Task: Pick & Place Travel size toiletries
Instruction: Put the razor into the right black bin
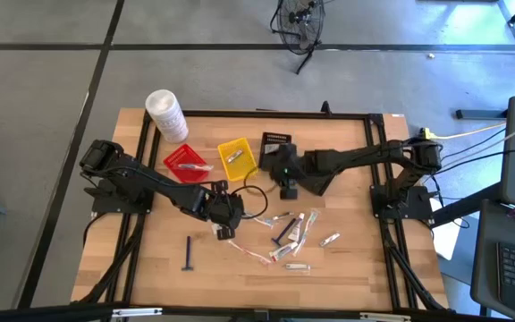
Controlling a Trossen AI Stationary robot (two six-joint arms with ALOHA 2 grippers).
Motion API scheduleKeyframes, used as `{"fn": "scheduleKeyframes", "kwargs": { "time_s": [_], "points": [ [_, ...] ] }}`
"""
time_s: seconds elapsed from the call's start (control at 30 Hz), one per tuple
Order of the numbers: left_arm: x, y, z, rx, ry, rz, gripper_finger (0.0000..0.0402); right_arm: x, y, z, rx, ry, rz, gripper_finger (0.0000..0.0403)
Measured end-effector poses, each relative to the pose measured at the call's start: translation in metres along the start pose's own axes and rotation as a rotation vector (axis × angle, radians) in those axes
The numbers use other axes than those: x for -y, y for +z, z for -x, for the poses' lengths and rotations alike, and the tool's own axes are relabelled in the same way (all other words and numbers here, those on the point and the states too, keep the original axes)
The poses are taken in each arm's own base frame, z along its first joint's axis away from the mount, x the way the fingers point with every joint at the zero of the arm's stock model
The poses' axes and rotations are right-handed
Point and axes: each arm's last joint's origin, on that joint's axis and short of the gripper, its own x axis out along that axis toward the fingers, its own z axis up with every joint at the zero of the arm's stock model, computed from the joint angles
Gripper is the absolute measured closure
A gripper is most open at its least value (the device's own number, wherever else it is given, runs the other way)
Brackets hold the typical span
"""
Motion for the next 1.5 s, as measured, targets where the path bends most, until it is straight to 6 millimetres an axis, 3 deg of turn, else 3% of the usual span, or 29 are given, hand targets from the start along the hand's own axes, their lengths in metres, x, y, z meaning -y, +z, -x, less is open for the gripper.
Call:
{"fn": "scheduleKeyframes", "kwargs": {
  "time_s": [0.27,0.63,1.03,1.5],
  "points": [
    [0.0,0.0,0.0,0.005,0.0,0.009,0.0277,-0.051,0.001,0.012,-0.036,0.311,-0.07,0.0258],
    [0.001,0.0,0.0,-0.003,-0.019,0.01,0.0277,-0.09,-0.003,0.002,-0.089,0.361,0.028,0.0225],
    [-0.005,-0.009,0.001,-0.077,0.075,0.001,0.0277,-0.096,-0.003,0.002,-0.085,0.367,0.041,0.0184],
    [-0.005,-0.008,0.001,-0.072,0.068,0.022,0.0277,-0.102,0.005,0.003,-0.008,0.373,0.021,0.0217]
  ]
}}
